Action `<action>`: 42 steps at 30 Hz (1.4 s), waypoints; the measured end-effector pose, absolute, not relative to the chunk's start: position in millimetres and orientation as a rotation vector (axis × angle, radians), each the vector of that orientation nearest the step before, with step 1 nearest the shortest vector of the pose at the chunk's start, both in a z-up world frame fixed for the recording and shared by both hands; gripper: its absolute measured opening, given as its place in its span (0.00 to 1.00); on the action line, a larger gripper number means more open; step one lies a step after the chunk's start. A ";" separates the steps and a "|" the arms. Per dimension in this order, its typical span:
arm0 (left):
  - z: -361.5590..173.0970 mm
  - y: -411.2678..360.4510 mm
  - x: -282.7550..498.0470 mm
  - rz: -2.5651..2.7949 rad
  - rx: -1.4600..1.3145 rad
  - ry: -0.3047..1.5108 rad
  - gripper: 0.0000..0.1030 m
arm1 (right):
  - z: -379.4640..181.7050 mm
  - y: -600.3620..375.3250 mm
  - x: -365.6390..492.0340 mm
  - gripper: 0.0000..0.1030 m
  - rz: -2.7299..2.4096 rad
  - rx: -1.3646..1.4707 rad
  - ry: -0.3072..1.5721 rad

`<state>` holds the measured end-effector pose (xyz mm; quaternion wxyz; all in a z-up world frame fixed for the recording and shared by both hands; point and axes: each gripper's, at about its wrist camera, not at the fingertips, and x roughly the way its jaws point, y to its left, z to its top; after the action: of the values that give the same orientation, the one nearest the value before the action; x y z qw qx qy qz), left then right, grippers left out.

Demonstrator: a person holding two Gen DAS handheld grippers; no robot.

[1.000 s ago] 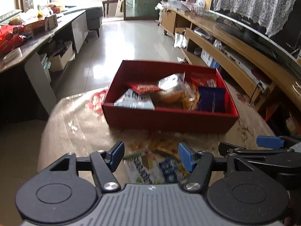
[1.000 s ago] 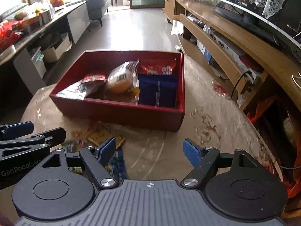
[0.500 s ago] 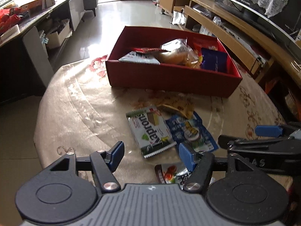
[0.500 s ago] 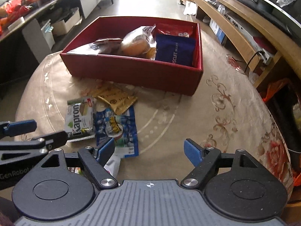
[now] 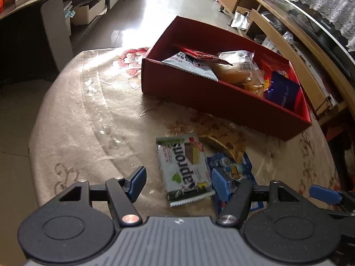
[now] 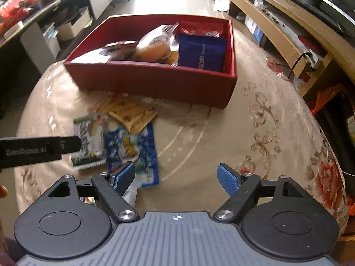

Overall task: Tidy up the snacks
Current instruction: 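Grasp the green-white Kaprons wafer pack with the left tool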

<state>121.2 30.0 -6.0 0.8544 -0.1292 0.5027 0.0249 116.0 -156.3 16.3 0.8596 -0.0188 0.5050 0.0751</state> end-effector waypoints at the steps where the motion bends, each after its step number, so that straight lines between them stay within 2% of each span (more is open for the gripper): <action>1: -7.4 28.3 124.4 0.058 -0.273 1.059 0.63 | 17.7 -158.5 118.9 0.83 0.151 -0.029 1.056; 11: -42.1 14.0 150.0 0.145 -0.297 1.097 0.62 | 19.6 -175.3 132.5 0.84 0.120 0.007 1.053; 13: -42.4 13.8 148.8 0.146 -0.284 1.091 0.62 | 19.4 -175.7 136.9 0.84 0.129 0.004 1.055; 17: -40.4 24.7 142.5 0.145 -0.287 1.092 0.56 | 17.6 -173.3 148.6 0.84 0.140 0.019 1.065; 32: -38.8 49.9 133.7 0.089 -0.333 1.138 0.55 | -6.9 -104.3 203.5 0.84 0.400 -0.140 1.120; 42: -38.0 55.2 133.3 0.059 -0.341 1.151 0.55 | -23.9 -81.3 217.3 0.75 0.464 -0.250 1.135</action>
<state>133.3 55.2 -38.0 0.8248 -0.1606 0.5414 0.0279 217.3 -81.3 -23.9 0.8106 -0.1170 0.5310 0.2173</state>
